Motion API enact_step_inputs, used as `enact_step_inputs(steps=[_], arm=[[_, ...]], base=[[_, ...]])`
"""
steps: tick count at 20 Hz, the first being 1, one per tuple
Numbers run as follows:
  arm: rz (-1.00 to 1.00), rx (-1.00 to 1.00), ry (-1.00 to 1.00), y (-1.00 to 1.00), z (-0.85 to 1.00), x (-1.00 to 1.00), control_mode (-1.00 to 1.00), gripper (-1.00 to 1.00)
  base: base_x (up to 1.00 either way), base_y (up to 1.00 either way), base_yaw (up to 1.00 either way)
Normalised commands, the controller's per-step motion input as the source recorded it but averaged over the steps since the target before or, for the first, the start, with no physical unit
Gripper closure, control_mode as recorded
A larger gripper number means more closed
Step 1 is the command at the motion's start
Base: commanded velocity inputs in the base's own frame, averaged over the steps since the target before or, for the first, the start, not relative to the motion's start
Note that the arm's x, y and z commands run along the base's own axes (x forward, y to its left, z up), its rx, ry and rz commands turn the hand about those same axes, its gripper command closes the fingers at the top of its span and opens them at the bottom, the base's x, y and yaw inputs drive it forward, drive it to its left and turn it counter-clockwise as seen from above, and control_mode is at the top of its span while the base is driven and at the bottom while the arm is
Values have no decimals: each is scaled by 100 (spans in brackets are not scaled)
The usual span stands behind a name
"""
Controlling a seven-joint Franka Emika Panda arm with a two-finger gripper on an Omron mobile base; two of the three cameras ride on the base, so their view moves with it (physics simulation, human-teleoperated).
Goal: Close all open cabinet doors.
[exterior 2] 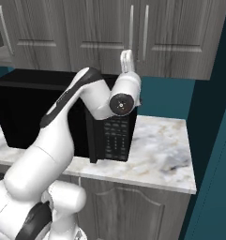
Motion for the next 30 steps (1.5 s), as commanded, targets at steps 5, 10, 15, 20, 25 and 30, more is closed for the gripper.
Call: enact_step_inputs(steps=[5,10,15,20,25,30], arm=[[0,-25,0,58,2,-51,-100,-100],[0,-37,0,70,8,-29,-100,-100],[0,-42,4,74,9,-21,-100,-100],[0,-45,8,71,9,-21,-100,-100],[0,-49,17,67,8,-19,-100,-100],[0,-53,26,62,4,-14,-100,-100]], base=[[0,0,0],[0,0,0],[0,0,0],[0,0,0],[0,0,0],[0,0,0]])
